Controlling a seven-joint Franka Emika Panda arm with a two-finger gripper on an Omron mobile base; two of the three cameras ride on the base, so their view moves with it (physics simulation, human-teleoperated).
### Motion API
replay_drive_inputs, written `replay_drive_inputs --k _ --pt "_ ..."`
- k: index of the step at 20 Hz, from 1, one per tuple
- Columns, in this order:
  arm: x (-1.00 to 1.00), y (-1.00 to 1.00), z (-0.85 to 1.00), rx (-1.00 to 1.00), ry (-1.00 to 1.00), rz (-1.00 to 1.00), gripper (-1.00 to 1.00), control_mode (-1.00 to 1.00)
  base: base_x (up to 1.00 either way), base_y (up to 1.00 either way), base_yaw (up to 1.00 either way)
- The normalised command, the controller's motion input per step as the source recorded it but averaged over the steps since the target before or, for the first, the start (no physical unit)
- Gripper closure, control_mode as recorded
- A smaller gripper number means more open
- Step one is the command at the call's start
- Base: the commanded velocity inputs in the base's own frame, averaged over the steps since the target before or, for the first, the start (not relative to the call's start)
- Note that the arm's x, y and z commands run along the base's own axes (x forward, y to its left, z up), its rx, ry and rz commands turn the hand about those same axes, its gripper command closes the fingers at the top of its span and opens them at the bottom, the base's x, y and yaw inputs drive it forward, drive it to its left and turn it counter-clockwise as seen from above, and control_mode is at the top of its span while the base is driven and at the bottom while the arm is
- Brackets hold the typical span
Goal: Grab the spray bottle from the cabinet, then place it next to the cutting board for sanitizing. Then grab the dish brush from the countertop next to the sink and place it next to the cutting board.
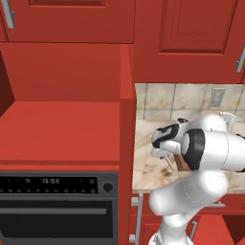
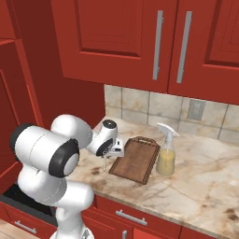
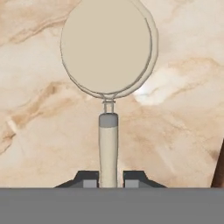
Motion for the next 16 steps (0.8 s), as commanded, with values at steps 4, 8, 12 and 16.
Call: replay_drive_inputs --k 4,8,12,16 --pt "0.05 0.00 -0.34 0.00 0.00 -0.01 1.00 -1.00 0.00 0.00 0.00" --pt "0.01 0.00 -0.33 0.00 0.00 -0.01 -1.00 -1.00 0.00 0.00 0.00" --pt "-0.04 0.00 -0.01 0.05 0.00 -0.05 -1.00 -1.00 0.00 0.00 0.00" --pt "-0.36 0.00 0.25 0.12 -0.04 -0.16 -1.00 -1.00 0.00 0.00 0.00"
